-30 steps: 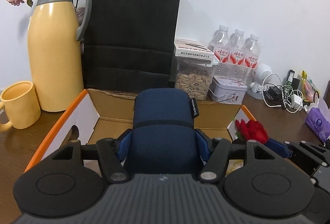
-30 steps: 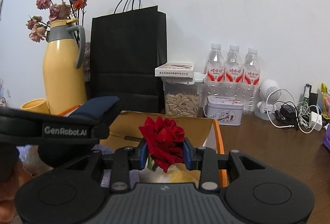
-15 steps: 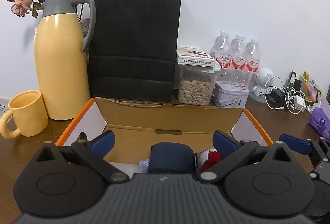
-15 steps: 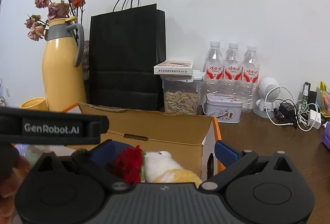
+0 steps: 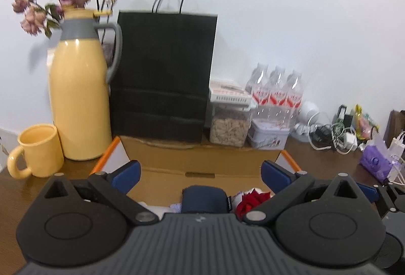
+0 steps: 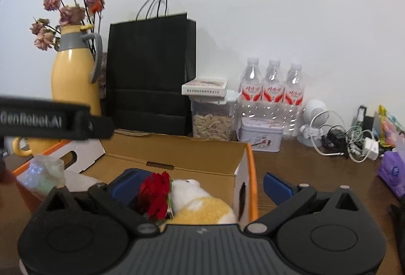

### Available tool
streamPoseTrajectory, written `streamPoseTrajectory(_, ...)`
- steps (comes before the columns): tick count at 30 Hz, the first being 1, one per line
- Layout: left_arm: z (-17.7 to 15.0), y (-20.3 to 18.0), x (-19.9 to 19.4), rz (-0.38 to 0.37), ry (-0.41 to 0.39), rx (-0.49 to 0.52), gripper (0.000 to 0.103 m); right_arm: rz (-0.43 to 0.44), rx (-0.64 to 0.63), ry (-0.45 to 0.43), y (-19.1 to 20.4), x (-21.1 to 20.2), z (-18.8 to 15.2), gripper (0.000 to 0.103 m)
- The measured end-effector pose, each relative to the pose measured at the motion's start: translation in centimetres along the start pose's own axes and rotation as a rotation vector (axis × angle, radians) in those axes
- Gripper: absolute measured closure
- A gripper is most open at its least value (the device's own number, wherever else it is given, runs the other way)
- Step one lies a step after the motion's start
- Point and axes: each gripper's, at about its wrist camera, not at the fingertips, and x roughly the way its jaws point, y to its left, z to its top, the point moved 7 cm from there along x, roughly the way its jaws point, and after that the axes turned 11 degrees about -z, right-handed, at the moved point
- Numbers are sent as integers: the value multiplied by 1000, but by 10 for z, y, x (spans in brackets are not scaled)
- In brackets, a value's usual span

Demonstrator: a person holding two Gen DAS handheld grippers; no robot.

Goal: Organize objects

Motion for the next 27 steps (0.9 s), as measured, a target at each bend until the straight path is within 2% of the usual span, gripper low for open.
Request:
streamPoseTrajectory(5, 4, 0, -31, -6, -62, 25, 0, 15, 9, -35, -2, -25, 4, 0)
streamPoseTrajectory(13, -14, 4, -70, -9, -83, 70, 0, 36, -1, -54, -1, -60, -11, 0)
streamPoseTrajectory(27, -71, 41, -118, 54, 19, 64, 0, 68, -57, 39, 17, -100, -68, 0)
